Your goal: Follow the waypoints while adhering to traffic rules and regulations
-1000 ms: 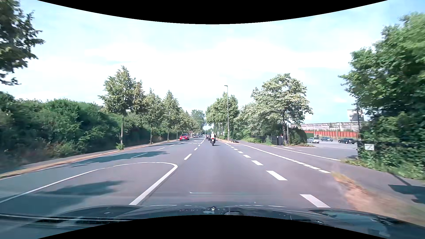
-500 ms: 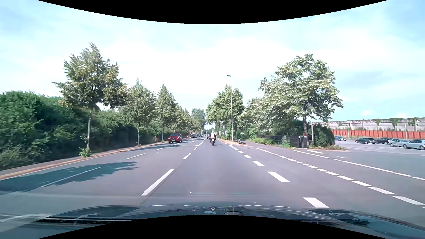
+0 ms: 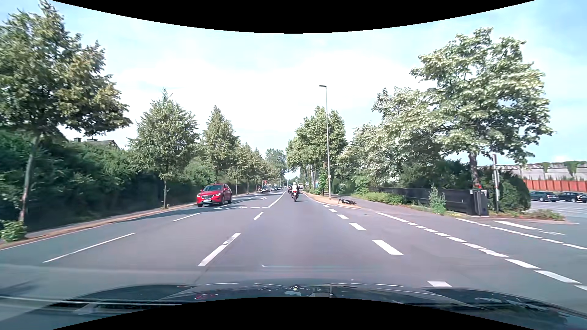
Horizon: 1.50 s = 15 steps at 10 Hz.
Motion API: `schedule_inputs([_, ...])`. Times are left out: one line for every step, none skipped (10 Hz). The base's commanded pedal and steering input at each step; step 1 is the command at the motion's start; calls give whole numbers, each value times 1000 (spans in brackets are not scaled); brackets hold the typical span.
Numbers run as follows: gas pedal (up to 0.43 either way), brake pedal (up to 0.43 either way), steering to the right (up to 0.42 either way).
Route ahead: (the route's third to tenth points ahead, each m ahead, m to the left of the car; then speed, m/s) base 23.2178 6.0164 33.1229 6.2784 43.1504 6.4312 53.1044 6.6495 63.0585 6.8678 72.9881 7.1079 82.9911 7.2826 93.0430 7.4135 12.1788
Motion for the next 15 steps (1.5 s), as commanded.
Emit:
schedule_inputs([110, 0, -11])
schedule_inputs([110, 0, -10])
schedule_inputs([110, 0, -10])
schedule_inputs([110, 0, -10])
schedule_inputs([110, 0, -10])
schedule_inputs([110, 0, -10])
schedule_inputs([110, 0, -10])
schedule_inputs([110, 0, -10])
schedule_inputs([110, 0, -10])
schedule_inputs([110, 0, -10])
schedule_inputs([138, 0, -9])
schedule_inputs([157, 0, -9])
schedule_inputs([169, 0, -8])
schedule_inputs([169, 0, -8])
schedule_inputs([169, 0, -7])
